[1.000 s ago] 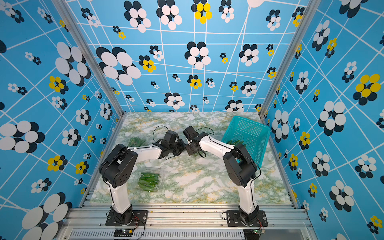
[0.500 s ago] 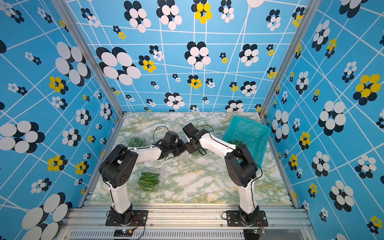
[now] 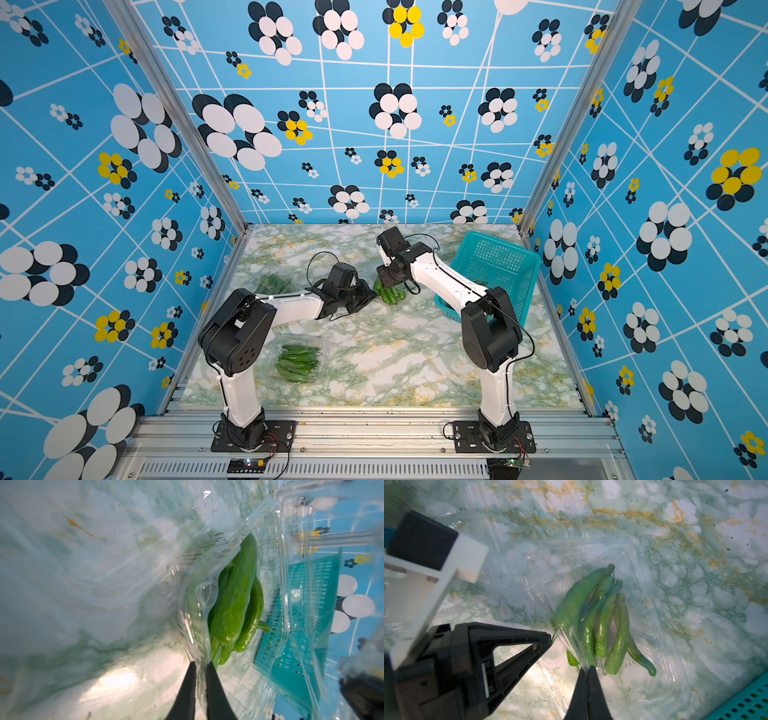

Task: Take small green peppers out of containers
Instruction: Open the packing box at the center of the board.

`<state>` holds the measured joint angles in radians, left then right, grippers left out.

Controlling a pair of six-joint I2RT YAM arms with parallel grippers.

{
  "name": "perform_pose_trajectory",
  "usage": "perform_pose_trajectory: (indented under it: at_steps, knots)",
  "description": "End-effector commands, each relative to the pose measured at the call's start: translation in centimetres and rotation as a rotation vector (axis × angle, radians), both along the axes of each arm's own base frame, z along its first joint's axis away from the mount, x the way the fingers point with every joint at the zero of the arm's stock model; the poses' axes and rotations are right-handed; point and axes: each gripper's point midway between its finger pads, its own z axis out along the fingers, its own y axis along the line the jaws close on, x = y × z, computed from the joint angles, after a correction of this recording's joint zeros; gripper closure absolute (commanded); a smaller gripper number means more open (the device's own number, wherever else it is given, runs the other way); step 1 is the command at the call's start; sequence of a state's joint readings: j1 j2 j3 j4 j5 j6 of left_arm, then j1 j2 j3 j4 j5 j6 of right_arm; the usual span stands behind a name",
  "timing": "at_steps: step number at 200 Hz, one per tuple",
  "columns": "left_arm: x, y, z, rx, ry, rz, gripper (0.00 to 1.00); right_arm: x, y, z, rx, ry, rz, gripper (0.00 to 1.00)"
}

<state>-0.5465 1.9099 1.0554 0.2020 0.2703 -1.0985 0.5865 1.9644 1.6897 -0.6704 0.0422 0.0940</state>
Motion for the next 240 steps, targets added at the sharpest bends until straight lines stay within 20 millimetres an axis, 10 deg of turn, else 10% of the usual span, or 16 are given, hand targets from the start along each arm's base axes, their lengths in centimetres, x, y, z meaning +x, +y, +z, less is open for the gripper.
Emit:
perform_pose_trajectory:
  at_steps: [1, 117, 200, 240]
  knots:
    - [-1.7, 0.8, -2.1, 0.072, 0.084, -0.024, 0.87, 0.9, 0.2, 2.2, 0.065, -0.032, -0.029, 1.0]
    - [-1.1, 0.9, 1.0, 0.083, 0.024, -0.022, 0.81, 6.9, -3.1, 6.0, 0.074, -0.101, -0.127, 0.6]
    - [-0.7, 1.1, 3.6, 0.094, -0.024, -0.027, 0.68, 10.5, -10.3, 5.9, 0.019, -0.159, -0.277, 0.44]
    - [-1.1, 2.0, 4.0, 0.146, -0.027, -0.023, 0.65, 10.3, -10.0, 8.0, 0.087, -0.176, -0.27, 0.44]
